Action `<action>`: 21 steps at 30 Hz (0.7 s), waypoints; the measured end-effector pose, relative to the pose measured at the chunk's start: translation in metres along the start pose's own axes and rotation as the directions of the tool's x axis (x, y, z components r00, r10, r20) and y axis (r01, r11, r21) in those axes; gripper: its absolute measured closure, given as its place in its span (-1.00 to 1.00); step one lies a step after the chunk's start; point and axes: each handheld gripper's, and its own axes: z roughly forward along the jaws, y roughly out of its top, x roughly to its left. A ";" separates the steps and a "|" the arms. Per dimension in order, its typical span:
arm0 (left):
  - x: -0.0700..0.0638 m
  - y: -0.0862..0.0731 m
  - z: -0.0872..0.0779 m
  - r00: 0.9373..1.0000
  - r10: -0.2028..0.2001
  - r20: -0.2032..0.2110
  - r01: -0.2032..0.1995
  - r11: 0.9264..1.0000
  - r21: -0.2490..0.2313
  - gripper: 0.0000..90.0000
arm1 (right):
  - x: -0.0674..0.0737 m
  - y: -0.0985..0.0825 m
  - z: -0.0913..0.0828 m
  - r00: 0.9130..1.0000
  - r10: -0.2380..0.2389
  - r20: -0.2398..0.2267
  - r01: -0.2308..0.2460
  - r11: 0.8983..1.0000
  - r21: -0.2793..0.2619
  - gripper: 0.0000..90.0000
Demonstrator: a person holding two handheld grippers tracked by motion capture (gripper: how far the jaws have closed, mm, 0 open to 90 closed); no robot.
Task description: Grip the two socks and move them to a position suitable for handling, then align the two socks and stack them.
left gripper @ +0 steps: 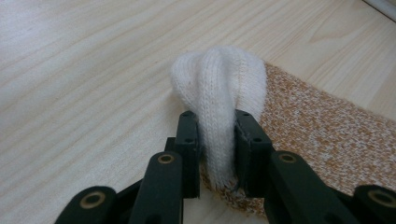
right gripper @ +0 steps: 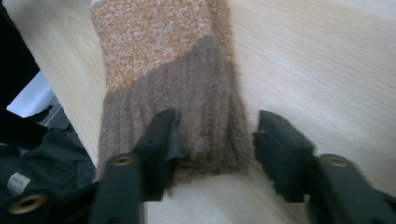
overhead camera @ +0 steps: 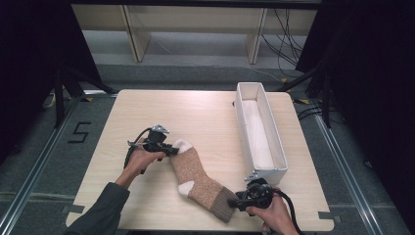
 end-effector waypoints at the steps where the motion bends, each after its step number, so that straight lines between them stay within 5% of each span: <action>1: -0.001 0.000 0.000 1.000 0.001 -0.004 -0.001 1.000 -0.004 0.62 | 0.000 -0.001 0.000 1.000 -0.004 -0.003 0.004 1.000 0.001 0.28; 10: -0.003 -0.003 -0.006 1.000 0.014 -0.008 -0.014 1.000 -0.021 0.63 | 0.007 0.002 -0.005 0.996 -0.085 0.037 0.085 0.996 -0.007 0.56; 19: -0.006 -0.017 -0.025 1.000 0.017 -0.006 -0.017 0.999 -0.043 0.64 | 0.005 0.008 -0.011 0.994 -0.091 0.060 0.091 0.996 0.009 0.60; 20: -0.007 -0.019 -0.028 1.000 0.011 -0.006 -0.012 0.999 -0.049 0.64 | 0.003 0.010 -0.011 0.990 -0.127 0.064 0.126 0.992 0.008 0.61; 21: -0.007 -0.021 -0.030 1.000 0.010 -0.005 -0.010 0.999 -0.052 0.64 | 0.006 0.010 -0.012 0.994 -0.091 0.066 0.090 0.996 0.018 0.61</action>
